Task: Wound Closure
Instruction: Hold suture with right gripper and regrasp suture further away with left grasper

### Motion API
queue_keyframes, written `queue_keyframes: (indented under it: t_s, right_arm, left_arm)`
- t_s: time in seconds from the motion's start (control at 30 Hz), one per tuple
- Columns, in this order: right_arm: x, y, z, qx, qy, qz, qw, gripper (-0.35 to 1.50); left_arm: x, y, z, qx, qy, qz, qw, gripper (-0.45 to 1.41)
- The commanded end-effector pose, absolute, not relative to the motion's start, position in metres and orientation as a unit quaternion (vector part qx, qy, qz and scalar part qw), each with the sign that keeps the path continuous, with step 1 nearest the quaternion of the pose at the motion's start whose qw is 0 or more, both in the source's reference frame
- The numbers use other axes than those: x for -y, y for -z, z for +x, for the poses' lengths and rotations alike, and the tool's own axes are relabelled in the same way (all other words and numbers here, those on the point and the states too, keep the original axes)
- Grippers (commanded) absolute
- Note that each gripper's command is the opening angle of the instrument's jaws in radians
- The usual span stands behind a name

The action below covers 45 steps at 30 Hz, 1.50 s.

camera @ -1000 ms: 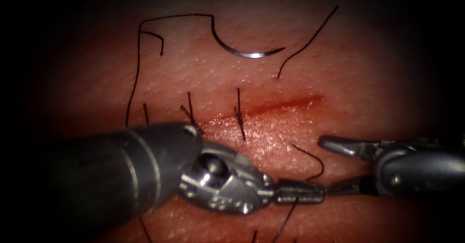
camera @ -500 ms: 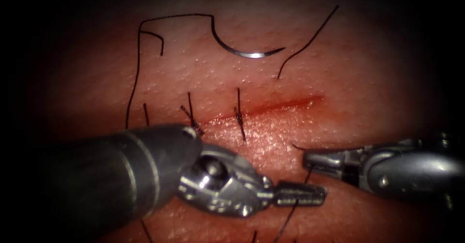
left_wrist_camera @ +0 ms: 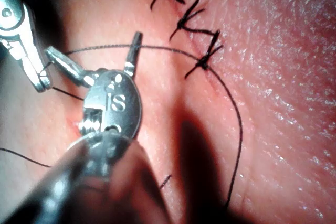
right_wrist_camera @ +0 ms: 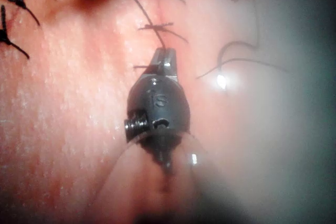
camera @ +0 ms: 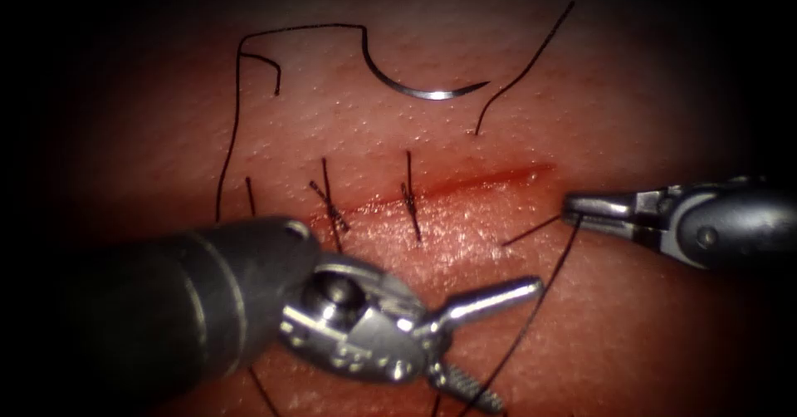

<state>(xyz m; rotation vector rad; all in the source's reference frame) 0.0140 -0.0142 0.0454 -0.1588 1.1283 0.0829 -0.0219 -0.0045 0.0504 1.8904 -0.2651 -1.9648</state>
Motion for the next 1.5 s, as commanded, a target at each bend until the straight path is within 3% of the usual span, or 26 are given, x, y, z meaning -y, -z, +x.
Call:
queue_keyframes:
  t_s: [0.03,0.37,0.9,1.07,1.47,1.5]
  right_arm:
    - [0.0131,-0.0465,0.0144,-0.536,-0.043,-0.076,0.840,-0.35]
    - [0.0098,-0.0497,0.0134,-0.553,-0.104,-0.061,0.824,-0.35]
    - [0.0062,-0.0536,0.0138,-0.554,-0.140,-0.061,0.818,-0.35]
    - [0.0061,-0.0540,0.0139,-0.551,-0.143,-0.063,0.820,-0.35]
    - [0.0062,-0.0540,0.0139,-0.550,-0.144,-0.064,0.820,-0.35]
    - [0.0061,-0.0540,0.0139,-0.550,-0.144,-0.064,0.820,-0.35]
  left_arm:
    - [0.0044,-0.0510,-0.0225,0.092,0.703,0.674,0.208,0.83]
    - [0.0044,-0.0531,-0.0213,0.076,0.696,0.672,0.241,0.66]
    - [0.0051,-0.0539,-0.0205,0.076,0.697,0.663,0.263,0.59]
    - [0.0061,-0.0537,-0.0204,0.075,0.695,0.658,0.279,0.39]
    - [0.0064,-0.0534,-0.0190,0.080,0.703,0.647,0.285,0.39]
    - [0.0065,-0.0533,-0.0189,0.079,0.704,0.645,0.286,0.29]
